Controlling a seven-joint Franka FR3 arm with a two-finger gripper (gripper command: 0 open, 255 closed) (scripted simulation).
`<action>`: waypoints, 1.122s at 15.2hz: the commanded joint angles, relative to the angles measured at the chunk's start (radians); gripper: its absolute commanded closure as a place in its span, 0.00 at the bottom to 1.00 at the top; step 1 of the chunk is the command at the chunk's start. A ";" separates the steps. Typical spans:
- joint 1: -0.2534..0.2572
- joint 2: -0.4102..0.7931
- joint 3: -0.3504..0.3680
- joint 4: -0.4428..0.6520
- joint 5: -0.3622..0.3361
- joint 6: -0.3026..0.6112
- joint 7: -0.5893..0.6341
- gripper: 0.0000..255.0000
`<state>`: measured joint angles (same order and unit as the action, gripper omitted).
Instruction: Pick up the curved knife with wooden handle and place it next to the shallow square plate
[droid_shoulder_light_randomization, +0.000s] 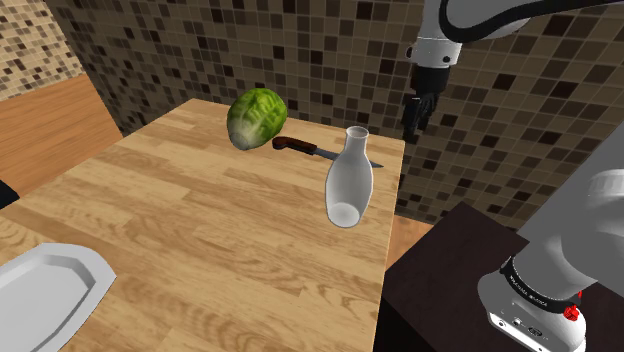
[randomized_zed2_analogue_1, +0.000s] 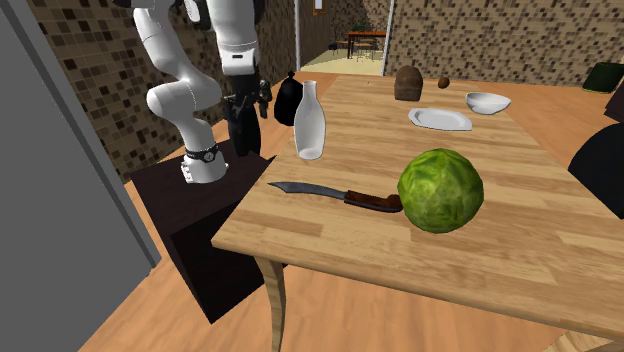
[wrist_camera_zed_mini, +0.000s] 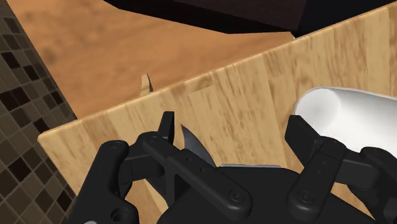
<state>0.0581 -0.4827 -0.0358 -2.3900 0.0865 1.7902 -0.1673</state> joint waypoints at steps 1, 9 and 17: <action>0.010 0.074 0.007 0.030 0.002 0.054 -0.012 0.00; 0.042 0.368 0.030 0.193 0.001 0.219 -0.056 0.00; 0.068 0.662 0.055 0.433 -0.019 0.306 -0.085 0.00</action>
<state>0.1240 0.1352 0.0166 -1.9968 0.0714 2.0875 -0.2466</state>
